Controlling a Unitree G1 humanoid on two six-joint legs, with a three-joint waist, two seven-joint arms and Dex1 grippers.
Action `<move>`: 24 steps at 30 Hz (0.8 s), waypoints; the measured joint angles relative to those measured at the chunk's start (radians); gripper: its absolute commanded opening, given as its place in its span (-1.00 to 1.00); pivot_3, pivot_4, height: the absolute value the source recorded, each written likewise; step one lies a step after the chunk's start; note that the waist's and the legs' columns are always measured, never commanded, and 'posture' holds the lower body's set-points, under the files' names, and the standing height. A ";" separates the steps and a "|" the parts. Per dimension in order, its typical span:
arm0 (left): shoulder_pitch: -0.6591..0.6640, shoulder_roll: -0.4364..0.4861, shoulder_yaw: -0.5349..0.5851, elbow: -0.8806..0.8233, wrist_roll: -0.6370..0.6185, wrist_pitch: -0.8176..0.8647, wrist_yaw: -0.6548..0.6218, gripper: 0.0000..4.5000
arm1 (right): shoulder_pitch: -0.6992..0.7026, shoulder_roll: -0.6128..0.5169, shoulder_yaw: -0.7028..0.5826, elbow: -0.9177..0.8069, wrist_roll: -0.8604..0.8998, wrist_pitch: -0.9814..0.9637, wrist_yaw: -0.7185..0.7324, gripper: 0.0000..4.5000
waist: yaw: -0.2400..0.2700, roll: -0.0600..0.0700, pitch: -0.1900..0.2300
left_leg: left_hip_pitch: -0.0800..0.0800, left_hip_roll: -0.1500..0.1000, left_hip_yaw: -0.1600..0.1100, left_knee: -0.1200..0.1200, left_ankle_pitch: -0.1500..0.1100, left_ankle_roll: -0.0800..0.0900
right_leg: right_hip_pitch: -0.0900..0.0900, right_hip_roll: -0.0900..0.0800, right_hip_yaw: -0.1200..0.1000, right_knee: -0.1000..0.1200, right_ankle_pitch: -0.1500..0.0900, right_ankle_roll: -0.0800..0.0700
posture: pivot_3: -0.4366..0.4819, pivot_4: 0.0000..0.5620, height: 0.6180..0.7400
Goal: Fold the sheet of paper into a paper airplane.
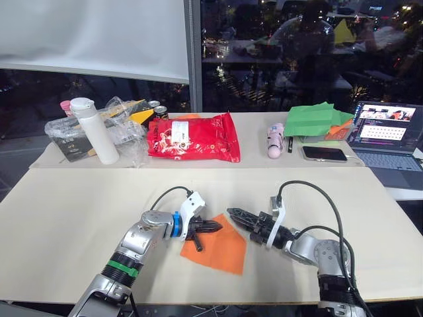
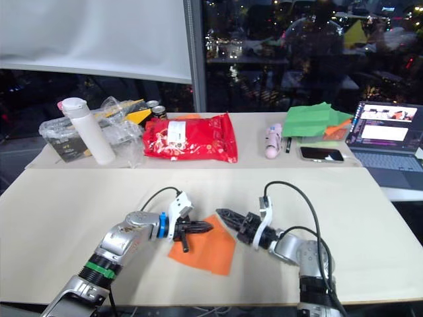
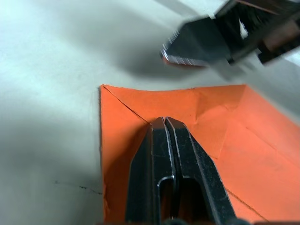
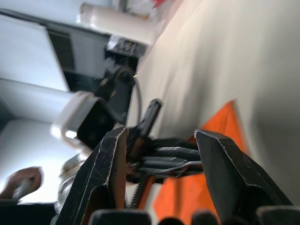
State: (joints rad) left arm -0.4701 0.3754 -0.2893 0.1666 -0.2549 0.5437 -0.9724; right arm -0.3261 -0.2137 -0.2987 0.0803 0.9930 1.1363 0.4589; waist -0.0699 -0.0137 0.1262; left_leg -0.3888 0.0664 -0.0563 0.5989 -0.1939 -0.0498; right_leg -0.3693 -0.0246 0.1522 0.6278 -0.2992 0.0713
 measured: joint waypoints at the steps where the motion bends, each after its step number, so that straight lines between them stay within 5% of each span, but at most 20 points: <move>1: 0.000 0.000 -0.001 -0.001 0.000 0.000 0.000 -1.00 | 0.001 -0.045 0.012 -0.023 -0.036 -0.030 0.005 0.13 | 0.000 0.000 0.000 | 0.000 0.000 0.000 0.000 0.000 0.000 | 0.000 0.000 0.000 0.000 0.000 0.000 | -0.05 -0.47 0.55; 5: -0.001 0.003 -0.003 -0.001 0.000 -0.001 -0.002 -1.00 | 0.015 -0.240 0.129 -0.157 -0.209 -0.178 0.087 0.13 | 0.000 0.002 0.001 | 0.000 0.000 0.000 0.000 0.000 0.000 | -0.001 0.000 0.000 -0.001 0.000 0.000 | -0.05 -0.47 0.55; 12: -0.003 0.001 -0.009 0.008 0.000 -0.004 -0.008 -1.00 | 0.084 -0.685 0.477 -0.366 -0.655 -0.575 0.379 -0.84 | 0.002 -0.002 0.003 | 0.002 0.000 0.001 -0.001 0.000 0.000 | -0.003 -0.001 0.000 -0.004 -0.004 -0.005 | -0.05 -0.47 0.55; 13: -0.003 0.000 -0.009 0.011 0.000 -0.006 -0.009 -1.00 | 0.096 -0.689 0.498 -0.376 -0.683 -0.613 0.403 -0.98 | 0.001 -0.005 0.004 | 0.002 0.000 0.001 -0.001 0.000 0.000 | -0.002 -0.001 0.000 -0.004 -0.004 -0.005 | -0.05 -0.47 0.55; 24: -0.006 -0.007 -0.011 0.022 0.002 -0.016 -0.012 -1.00 | 0.158 -0.565 0.627 -0.386 -0.854 -0.801 0.444 -0.98 | 0.003 -0.007 0.005 | 0.001 0.000 0.001 0.000 0.000 0.000 | 0.001 -0.001 0.000 -0.003 -0.001 0.001 | -0.05 -0.47 0.55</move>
State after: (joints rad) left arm -0.4763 0.3687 -0.3002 0.1887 -0.2534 0.5282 -0.9841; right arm -0.1679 -0.7785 0.3282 -0.3054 0.1387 0.3353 0.9027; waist -0.0668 -0.0208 0.1316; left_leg -0.3874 0.0662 -0.0558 0.5987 -0.1939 -0.0500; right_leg -0.3681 -0.0255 0.1523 0.6246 -0.2997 0.0726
